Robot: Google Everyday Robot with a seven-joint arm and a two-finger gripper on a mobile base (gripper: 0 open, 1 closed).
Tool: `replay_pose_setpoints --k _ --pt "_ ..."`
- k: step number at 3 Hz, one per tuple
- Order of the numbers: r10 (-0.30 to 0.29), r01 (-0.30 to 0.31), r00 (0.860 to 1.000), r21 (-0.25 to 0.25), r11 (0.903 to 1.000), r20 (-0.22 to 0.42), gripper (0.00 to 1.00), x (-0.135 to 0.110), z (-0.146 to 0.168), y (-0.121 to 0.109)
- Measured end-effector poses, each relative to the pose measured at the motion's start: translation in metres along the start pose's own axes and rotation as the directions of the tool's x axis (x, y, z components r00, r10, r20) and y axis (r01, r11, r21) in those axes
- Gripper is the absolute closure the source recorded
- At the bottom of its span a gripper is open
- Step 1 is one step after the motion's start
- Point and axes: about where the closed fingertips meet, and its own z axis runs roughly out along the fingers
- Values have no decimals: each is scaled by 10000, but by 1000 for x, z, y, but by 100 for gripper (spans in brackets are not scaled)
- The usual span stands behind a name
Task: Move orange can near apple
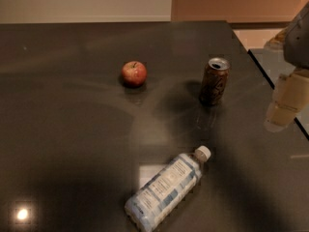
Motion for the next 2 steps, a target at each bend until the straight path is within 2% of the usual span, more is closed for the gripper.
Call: replay_pose_setpoints --k 1,2 --pt "-13 13 10000 28 10000 0 0 0 0 -1" --pt "-193 190 9996 146 9997 215 0 -5 4 -16"
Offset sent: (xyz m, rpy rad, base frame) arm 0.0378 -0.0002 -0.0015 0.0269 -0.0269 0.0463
